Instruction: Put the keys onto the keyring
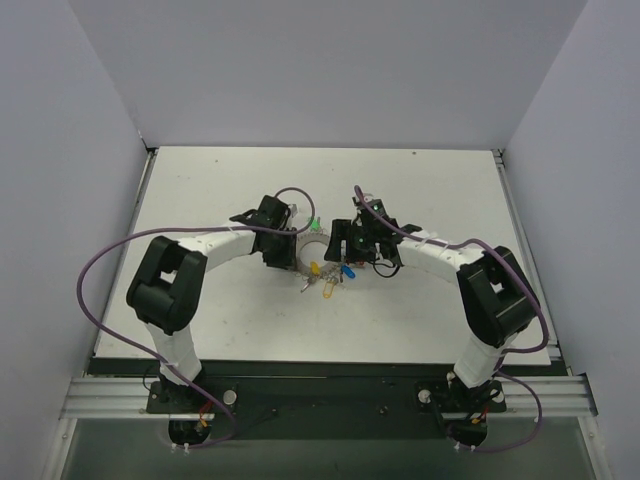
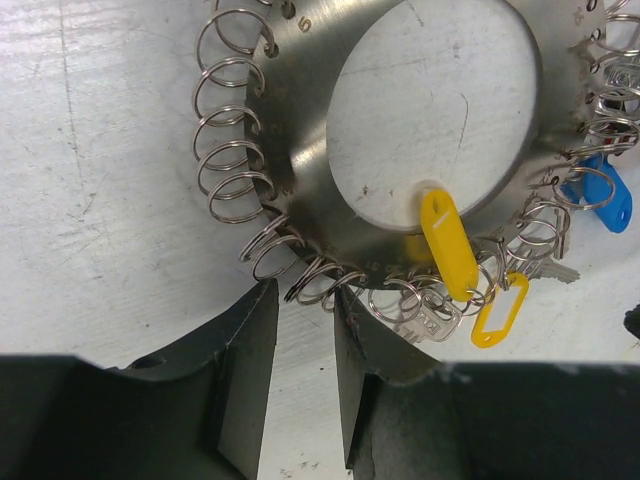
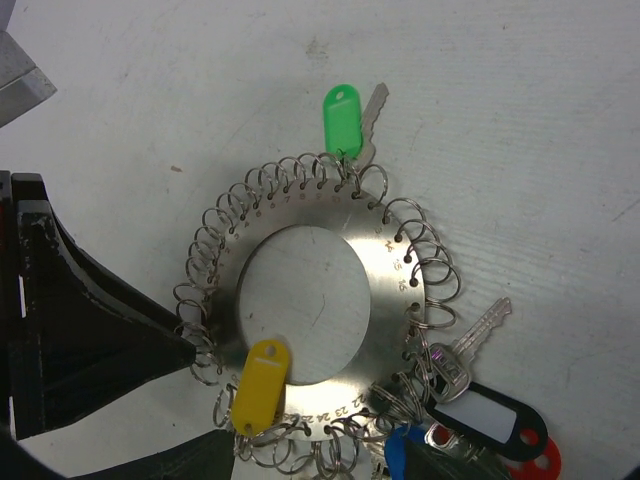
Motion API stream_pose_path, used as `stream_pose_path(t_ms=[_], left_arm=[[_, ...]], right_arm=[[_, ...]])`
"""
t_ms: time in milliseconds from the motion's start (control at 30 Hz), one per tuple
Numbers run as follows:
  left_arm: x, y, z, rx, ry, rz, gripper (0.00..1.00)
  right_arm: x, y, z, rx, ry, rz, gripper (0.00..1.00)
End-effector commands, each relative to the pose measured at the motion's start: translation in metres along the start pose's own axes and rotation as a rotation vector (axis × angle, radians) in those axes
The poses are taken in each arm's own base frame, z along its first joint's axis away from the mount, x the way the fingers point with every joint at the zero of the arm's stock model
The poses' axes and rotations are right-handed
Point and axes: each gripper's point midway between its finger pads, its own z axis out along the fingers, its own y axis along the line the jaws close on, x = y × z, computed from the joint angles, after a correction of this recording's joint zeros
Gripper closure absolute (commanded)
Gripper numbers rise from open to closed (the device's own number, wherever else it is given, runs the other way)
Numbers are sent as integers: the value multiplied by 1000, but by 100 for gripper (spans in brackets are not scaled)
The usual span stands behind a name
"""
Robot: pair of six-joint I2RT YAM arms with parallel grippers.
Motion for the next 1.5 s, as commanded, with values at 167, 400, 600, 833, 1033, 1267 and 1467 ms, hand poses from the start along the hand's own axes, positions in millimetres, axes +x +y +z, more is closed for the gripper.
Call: stream_pose_path(t_ms=[167,400,600,833,1033,1267,1467], left_arm=[[-14,-3,-1,-25,-45,28,62],[-18,-5,4,-11,-66,35,71],[-25,-7,1,12,-145,44,100],[-43,-27,-43,101,-317,130,100],[-52,-54,-108,218,-497,263,100],[-41,-98,-207,423,-714,494,100],[-14,-135,-280,655,-817,664,100]], right_arm=[[-12,6,-15,-25,-51,-1,33],[-13,9,-15,-30,-49,-4,33],[-11,11,-19,-39,-40,-10,33],[-13,19,-34,-62,-45,-38,33],[-31,48,-77,-162,-125,-134,33],[-53,99,-165,-325,-303,-316,33],[-55,142,-234,-523,-408,-416,34]])
